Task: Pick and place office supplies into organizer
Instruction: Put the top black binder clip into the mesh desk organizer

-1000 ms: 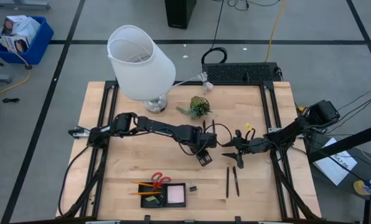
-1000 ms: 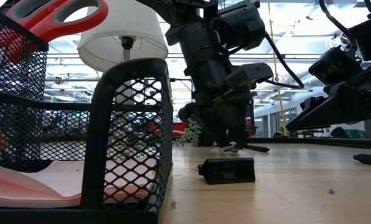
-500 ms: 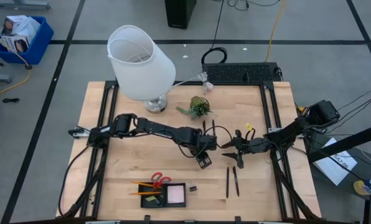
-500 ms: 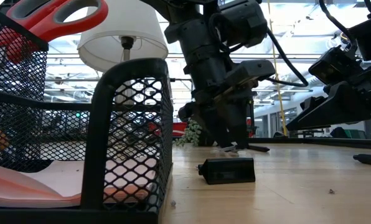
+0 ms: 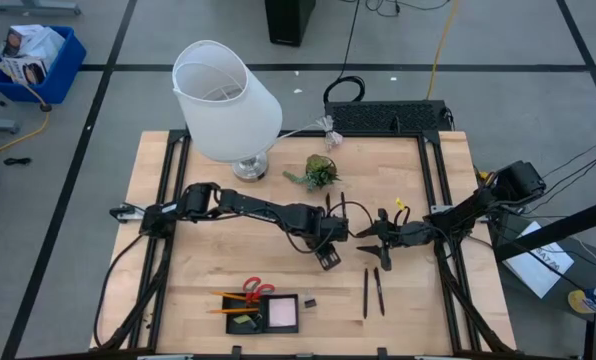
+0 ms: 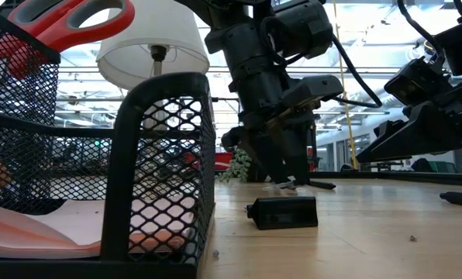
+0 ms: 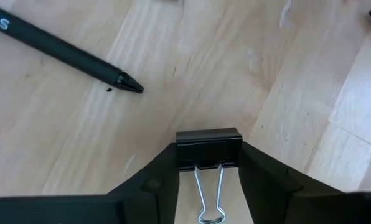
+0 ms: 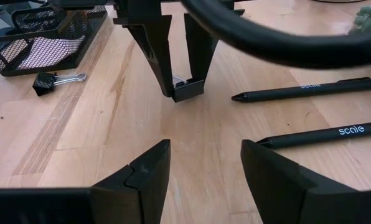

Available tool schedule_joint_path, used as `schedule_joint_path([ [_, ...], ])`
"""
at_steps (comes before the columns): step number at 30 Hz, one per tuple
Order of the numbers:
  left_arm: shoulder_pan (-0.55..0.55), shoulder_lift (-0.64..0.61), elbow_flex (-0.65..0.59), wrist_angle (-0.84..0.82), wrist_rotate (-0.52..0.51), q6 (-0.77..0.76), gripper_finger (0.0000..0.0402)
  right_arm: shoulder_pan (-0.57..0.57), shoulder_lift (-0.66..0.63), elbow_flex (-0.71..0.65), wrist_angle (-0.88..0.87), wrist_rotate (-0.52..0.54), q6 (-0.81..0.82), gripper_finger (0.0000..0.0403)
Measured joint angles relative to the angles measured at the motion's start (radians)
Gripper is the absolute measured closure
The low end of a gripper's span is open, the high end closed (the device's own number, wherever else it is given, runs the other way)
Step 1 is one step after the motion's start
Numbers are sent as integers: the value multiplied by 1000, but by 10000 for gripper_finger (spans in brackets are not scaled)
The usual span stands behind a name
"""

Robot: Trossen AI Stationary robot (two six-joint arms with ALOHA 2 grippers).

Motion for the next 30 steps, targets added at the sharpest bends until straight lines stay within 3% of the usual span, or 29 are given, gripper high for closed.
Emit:
schedule_joint_path([
  [4,0,0,0,5,3,37,234,0,0,0,0,0,0,211],
  [13,0,0,0,4,19,44,261,0,0,0,0,0,0,211],
  [20,0,0,0,4,19,32,230,0,0,0,0,0,0,211],
  [30,0,0,0,4,19,28,258,0,0,0,0,0,0,211],
])
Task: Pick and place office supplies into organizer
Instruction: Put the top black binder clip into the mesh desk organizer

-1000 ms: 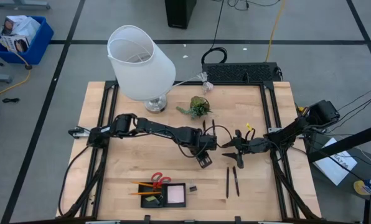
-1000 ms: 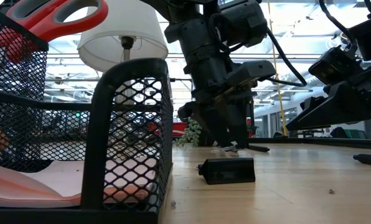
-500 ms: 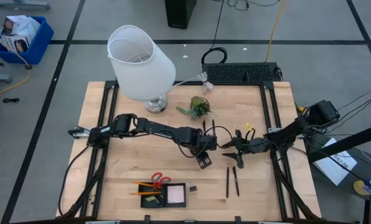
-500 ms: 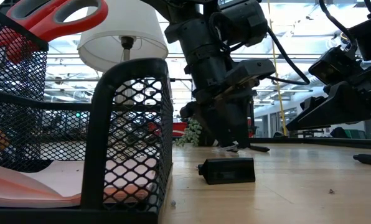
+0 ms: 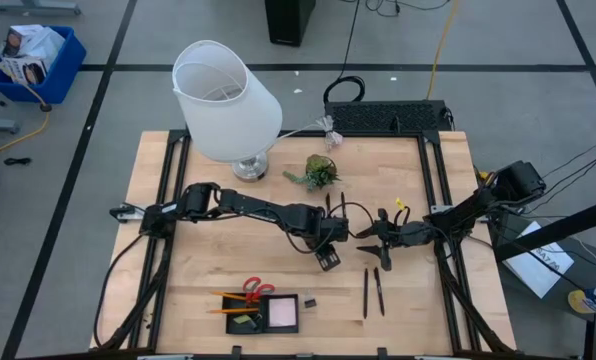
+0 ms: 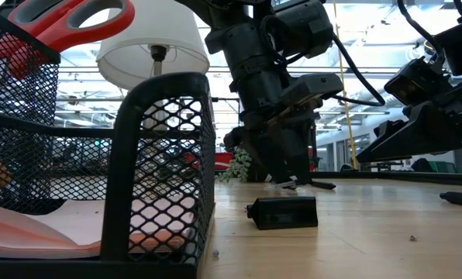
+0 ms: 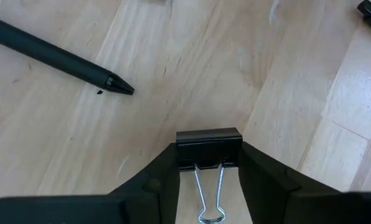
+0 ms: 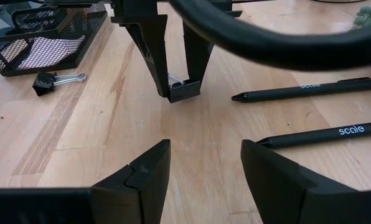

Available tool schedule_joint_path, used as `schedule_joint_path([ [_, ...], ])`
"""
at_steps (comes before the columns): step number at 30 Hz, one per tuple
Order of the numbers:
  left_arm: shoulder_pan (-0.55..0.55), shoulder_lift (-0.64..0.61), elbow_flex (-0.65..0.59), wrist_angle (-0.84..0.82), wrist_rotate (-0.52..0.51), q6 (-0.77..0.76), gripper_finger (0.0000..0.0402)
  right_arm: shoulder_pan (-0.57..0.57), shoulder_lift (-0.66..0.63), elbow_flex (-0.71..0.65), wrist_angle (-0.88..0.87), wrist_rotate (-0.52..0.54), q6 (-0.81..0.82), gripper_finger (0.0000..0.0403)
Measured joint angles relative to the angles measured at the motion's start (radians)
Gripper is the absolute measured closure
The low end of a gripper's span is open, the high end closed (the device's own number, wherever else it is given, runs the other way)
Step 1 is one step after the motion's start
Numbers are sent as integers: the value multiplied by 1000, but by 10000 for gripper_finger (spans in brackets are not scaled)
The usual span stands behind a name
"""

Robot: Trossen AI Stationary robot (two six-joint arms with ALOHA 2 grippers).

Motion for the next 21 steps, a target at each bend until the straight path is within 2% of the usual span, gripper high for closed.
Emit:
schedule_joint_path([
  [7,0,0,0,-3,0,6,230,0,0,0,0,0,0,211],
  [16,-1,0,0,-47,9,11,264,0,0,0,0,0,0,211],
  [21,-8,-4,0,-93,35,12,236,0,0,0,0,0,0,211],
])
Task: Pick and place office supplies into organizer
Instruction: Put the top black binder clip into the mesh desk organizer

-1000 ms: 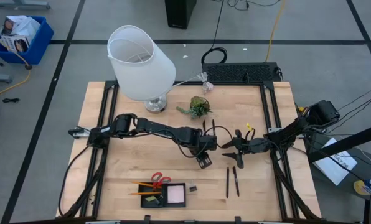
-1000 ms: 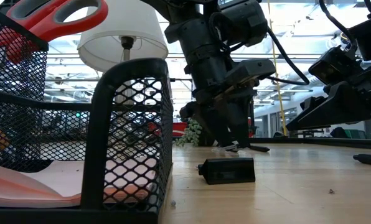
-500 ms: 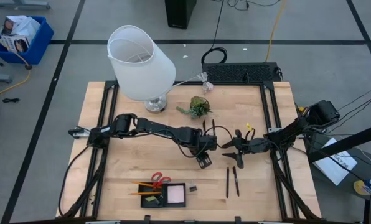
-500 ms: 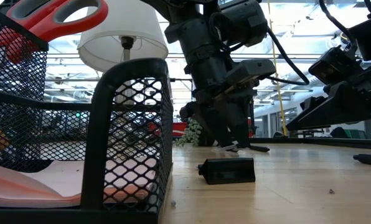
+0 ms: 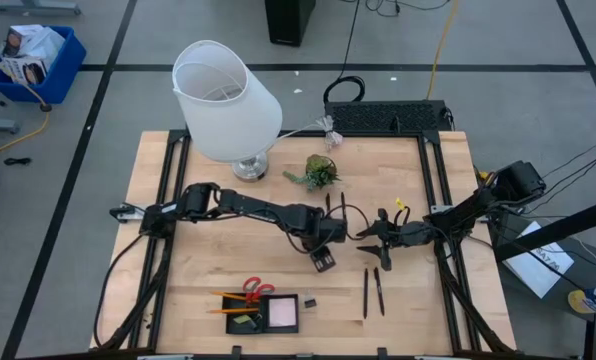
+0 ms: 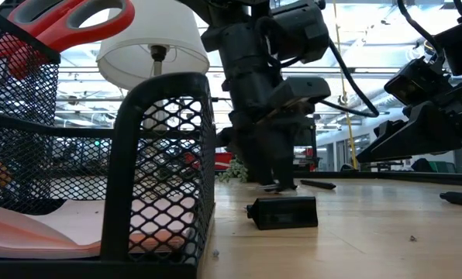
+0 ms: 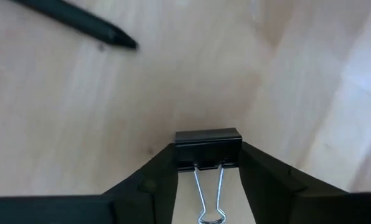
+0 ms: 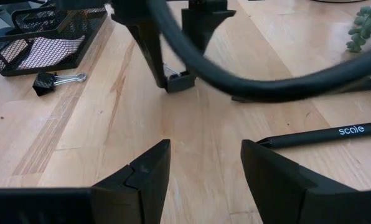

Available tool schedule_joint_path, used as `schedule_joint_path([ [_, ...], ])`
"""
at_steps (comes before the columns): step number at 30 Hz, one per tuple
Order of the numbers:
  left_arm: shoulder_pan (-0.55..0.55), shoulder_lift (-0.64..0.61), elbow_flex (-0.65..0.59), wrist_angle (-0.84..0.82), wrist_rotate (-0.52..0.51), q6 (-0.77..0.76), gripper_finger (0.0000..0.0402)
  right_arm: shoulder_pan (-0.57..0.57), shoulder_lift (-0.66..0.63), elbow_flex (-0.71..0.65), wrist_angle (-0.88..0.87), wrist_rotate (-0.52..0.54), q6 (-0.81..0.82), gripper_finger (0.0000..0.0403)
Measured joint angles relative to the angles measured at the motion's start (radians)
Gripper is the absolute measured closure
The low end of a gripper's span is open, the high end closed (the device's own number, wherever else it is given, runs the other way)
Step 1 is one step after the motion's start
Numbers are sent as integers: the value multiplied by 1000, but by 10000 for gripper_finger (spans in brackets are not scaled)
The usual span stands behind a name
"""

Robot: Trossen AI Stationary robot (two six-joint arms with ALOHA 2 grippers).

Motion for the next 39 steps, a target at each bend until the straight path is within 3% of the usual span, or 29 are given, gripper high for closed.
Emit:
schedule_joint_path([
  [5,-13,-25,0,-38,77,0,238,0,0,0,0,0,0,211],
  [12,-18,-107,0,-96,61,-43,265,0,0,0,-1,0,0,211],
  [21,-27,-248,1,-212,53,-104,229,0,0,0,0,0,0,211],
  [31,-129,-439,0,-392,13,25,300,0,0,0,8,0,0,211],
  [39,-213,-516,0,-504,-141,116,353,0,0,0,0,0,0,211],
])
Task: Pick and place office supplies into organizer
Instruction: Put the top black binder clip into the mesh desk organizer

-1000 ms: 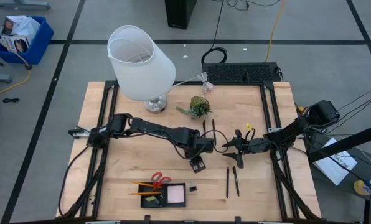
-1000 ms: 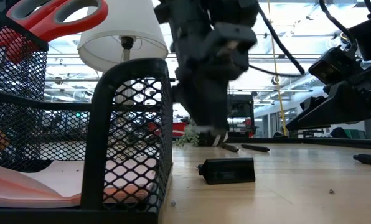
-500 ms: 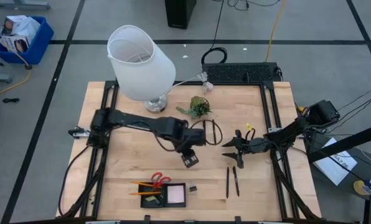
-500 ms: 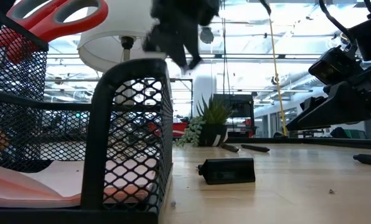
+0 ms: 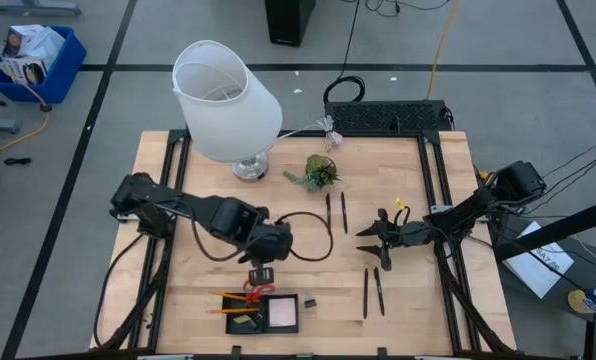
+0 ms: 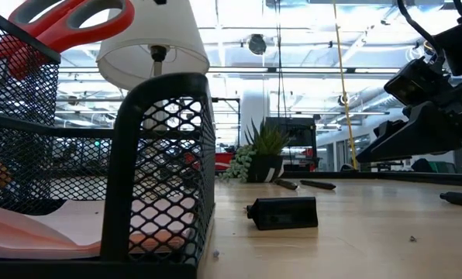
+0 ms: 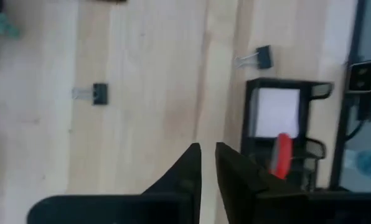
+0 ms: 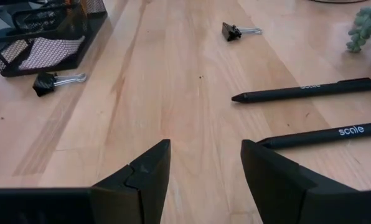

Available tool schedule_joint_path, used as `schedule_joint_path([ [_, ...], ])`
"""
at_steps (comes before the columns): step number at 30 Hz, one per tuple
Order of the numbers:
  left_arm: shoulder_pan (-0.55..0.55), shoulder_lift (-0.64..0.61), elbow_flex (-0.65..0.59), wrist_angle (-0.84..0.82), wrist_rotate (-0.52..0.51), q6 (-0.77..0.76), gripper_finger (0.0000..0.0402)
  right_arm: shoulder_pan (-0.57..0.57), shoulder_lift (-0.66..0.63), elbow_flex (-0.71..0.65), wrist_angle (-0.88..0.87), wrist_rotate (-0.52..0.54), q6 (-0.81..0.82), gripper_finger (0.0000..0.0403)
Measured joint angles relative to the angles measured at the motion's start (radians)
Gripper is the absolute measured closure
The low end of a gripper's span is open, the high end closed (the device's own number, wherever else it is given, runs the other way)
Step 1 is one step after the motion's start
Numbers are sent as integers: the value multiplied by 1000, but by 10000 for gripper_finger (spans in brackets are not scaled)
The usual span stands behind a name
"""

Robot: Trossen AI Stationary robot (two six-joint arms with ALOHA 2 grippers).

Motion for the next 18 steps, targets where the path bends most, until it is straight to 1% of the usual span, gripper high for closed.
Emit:
schedule_joint_path([
  [4,1,1,0,-28,-27,52,360,0,0,0,4,0,0,211],
  [7,20,13,0,-35,-62,44,341,0,0,0,3,0,0,211],
  [9,42,21,-1,-32,-71,26,316,0,0,0,3,0,0,211],
  [12,80,53,0,-12,-79,-31,267,0,0,0,3,0,0,211],
  [15,127,105,0,-21,-94,-156,213,0,0,0,0,0,0,211],
  [18,176,151,-1,-18,-103,-298,169,0,0,1,4,0,0,211],
])
